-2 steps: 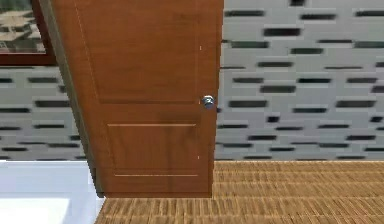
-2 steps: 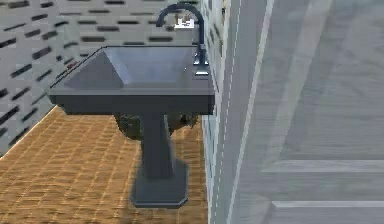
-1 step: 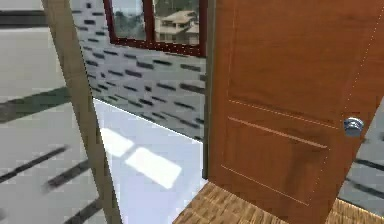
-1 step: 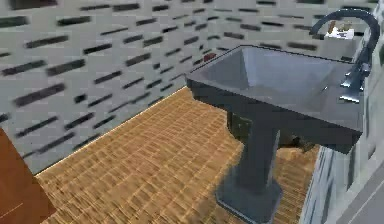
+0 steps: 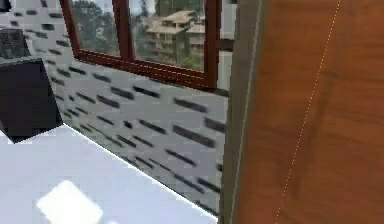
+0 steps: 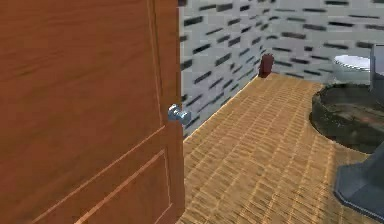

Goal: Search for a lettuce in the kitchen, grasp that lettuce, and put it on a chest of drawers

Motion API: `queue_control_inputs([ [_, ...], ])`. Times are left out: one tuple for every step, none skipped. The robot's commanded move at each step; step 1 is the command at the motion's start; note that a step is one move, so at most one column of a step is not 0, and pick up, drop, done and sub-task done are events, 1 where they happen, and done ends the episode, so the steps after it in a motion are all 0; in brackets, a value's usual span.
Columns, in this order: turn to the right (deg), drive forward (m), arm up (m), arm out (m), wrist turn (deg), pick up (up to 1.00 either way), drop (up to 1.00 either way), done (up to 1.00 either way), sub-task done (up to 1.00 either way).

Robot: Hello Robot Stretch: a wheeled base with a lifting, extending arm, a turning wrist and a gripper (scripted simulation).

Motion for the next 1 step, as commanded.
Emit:
queue_control_inputs([
  [-45.0,0.00,0.00,0.00,0.0,0.00,0.00,0.00,0.00],
])
